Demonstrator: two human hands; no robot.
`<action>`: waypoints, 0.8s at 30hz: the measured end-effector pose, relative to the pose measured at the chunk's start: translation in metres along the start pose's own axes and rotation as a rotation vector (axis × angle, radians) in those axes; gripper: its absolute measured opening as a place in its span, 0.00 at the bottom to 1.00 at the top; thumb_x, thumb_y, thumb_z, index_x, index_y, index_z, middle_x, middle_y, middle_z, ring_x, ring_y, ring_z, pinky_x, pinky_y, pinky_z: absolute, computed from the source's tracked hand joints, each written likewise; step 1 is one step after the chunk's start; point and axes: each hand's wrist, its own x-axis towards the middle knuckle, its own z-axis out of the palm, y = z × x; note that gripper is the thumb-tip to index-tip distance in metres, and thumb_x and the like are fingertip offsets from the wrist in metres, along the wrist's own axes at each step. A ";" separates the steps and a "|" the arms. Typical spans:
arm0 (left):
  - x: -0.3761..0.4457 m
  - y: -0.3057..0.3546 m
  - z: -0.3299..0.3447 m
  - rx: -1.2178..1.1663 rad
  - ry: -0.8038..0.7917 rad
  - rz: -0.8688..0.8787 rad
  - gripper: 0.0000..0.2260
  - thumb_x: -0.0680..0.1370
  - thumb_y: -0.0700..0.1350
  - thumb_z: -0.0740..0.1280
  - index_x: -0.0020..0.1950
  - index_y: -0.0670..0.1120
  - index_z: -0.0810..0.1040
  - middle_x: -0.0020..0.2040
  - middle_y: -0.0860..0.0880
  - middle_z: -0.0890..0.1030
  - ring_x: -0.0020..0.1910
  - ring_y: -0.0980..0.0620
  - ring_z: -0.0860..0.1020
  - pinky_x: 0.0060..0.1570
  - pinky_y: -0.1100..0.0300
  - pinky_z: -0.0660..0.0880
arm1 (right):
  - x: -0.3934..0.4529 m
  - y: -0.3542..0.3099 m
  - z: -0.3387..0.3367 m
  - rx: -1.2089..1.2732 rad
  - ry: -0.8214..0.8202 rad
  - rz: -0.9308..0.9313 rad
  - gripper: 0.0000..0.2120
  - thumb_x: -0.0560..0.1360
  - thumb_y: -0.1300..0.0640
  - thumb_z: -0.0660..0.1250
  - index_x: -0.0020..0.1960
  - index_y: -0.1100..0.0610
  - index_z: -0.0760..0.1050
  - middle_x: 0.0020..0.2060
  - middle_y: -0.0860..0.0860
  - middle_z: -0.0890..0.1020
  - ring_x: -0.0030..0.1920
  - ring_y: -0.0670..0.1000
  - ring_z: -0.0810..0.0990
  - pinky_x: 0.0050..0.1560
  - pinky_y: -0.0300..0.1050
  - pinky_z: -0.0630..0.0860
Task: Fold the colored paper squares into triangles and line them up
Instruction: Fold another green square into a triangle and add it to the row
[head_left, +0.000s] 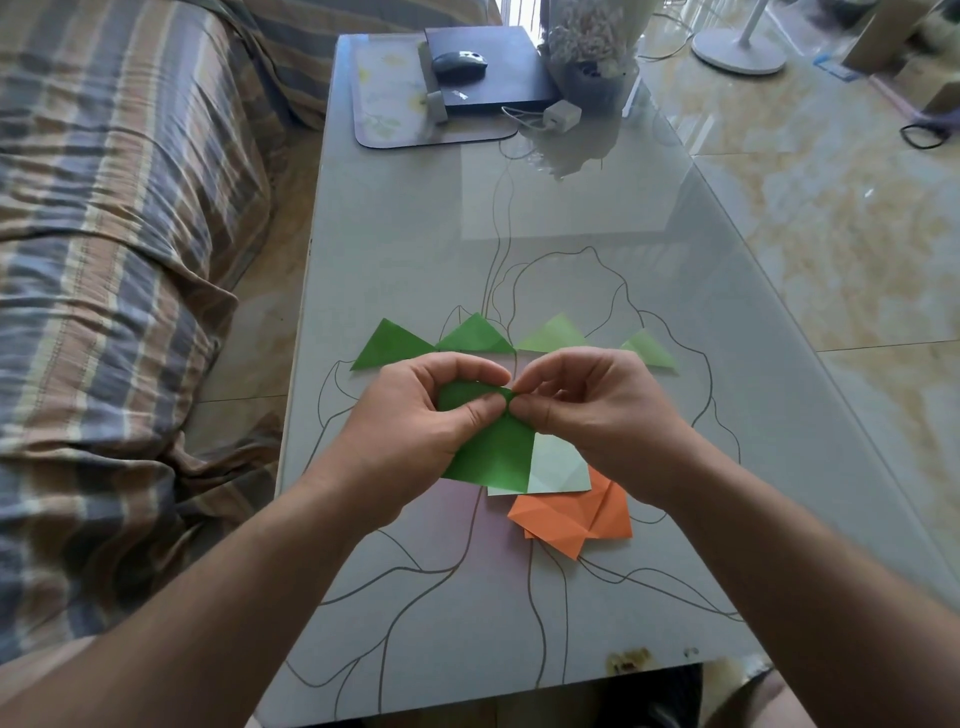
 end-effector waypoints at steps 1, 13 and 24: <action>-0.001 0.000 0.000 -0.004 -0.004 0.000 0.07 0.76 0.38 0.75 0.53 0.48 0.86 0.49 0.46 0.88 0.50 0.46 0.87 0.54 0.46 0.84 | 0.000 0.000 0.000 0.002 0.010 0.004 0.06 0.73 0.68 0.77 0.44 0.59 0.85 0.37 0.60 0.83 0.38 0.53 0.78 0.43 0.48 0.78; -0.001 -0.002 0.004 0.045 0.034 0.026 0.09 0.73 0.41 0.79 0.52 0.50 0.87 0.50 0.50 0.88 0.50 0.49 0.87 0.52 0.46 0.84 | 0.002 0.000 0.002 0.134 0.031 0.127 0.06 0.73 0.64 0.77 0.47 0.55 0.84 0.40 0.58 0.83 0.43 0.57 0.80 0.53 0.59 0.78; -0.001 0.001 0.003 -0.010 0.049 0.000 0.09 0.75 0.37 0.77 0.53 0.47 0.85 0.49 0.48 0.87 0.48 0.48 0.87 0.49 0.51 0.85 | 0.002 -0.003 -0.002 0.220 -0.003 0.196 0.11 0.71 0.64 0.79 0.52 0.55 0.84 0.42 0.57 0.83 0.46 0.59 0.82 0.61 0.64 0.79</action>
